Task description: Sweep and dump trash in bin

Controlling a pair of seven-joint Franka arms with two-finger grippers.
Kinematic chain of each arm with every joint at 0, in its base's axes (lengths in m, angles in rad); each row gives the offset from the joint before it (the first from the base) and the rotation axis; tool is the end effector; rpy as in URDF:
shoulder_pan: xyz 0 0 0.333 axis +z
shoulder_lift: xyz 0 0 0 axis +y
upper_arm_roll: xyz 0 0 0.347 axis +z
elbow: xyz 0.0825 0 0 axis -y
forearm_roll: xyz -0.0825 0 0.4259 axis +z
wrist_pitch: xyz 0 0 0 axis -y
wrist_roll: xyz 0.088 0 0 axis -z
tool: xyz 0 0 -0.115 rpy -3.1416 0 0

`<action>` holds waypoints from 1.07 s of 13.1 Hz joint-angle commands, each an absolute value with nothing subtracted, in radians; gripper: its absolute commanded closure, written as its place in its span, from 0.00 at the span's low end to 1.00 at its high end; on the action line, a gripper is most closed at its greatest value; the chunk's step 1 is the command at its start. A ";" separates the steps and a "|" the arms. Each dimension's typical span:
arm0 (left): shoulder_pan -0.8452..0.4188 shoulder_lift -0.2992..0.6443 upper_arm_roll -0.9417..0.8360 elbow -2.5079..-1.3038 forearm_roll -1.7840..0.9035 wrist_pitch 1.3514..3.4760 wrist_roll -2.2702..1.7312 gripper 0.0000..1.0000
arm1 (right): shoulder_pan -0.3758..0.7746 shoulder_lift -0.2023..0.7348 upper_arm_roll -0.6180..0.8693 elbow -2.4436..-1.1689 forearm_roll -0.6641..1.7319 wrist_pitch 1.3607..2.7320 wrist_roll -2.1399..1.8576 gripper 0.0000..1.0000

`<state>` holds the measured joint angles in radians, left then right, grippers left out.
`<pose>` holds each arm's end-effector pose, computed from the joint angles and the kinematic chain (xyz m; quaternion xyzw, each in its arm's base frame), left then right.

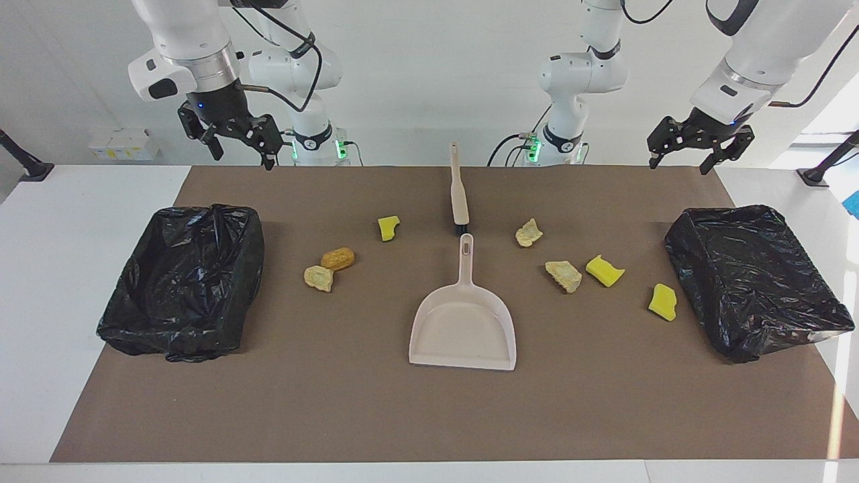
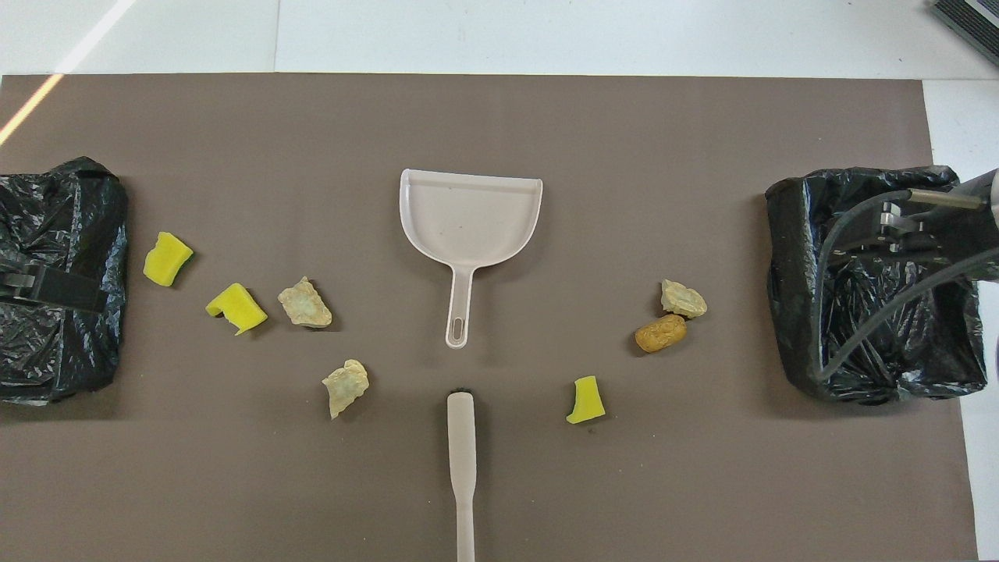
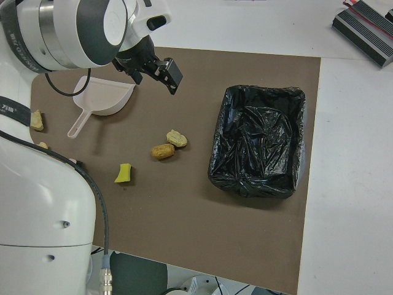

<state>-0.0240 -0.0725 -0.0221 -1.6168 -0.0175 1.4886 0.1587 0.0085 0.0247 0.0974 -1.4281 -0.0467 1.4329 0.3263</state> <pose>0.5615 -0.0285 0.6591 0.9943 -0.1026 -0.0274 0.0095 0.5873 0.0556 0.6934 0.9933 -0.1129 -0.0050 0.0236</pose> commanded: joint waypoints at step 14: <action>-0.193 -0.123 -0.040 -1.854 -0.058 1.660 0.028 0.00 | 0.012 0.009 0.092 -1.456 -0.021 1.499 0.321 0.00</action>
